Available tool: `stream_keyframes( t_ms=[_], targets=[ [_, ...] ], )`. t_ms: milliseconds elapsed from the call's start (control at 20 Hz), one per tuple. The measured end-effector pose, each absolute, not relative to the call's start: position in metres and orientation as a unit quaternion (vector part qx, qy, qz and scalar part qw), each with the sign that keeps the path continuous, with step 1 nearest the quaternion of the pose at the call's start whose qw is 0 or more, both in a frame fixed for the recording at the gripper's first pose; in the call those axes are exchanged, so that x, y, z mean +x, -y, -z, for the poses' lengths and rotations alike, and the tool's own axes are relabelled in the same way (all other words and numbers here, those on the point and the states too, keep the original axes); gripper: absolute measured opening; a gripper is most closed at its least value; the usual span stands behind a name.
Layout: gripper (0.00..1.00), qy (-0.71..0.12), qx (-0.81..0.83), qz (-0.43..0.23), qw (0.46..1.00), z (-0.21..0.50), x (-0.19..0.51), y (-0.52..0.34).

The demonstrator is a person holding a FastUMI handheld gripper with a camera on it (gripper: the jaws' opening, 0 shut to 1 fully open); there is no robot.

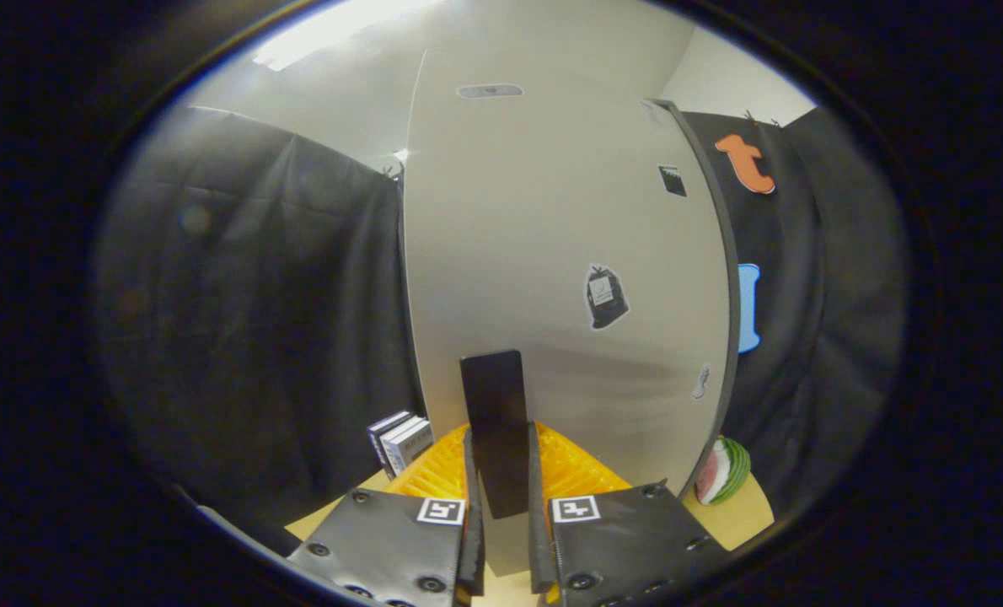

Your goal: Open the shoe cabinet door, grab the shoes and put them into the shoe cabinet, then close the shoe cabinet door.

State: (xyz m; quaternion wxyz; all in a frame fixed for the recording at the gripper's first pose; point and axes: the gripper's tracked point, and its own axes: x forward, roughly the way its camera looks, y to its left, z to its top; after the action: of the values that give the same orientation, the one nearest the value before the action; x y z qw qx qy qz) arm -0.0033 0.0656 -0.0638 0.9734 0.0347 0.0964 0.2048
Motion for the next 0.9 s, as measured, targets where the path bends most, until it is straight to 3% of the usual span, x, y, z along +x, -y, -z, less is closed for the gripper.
stream_keyframes(
  t_ms=[900],
  targets=[
    [0.21, -0.084, 0.012, -0.175, 0.981, 0.049, -0.05, 0.056]
  ],
)
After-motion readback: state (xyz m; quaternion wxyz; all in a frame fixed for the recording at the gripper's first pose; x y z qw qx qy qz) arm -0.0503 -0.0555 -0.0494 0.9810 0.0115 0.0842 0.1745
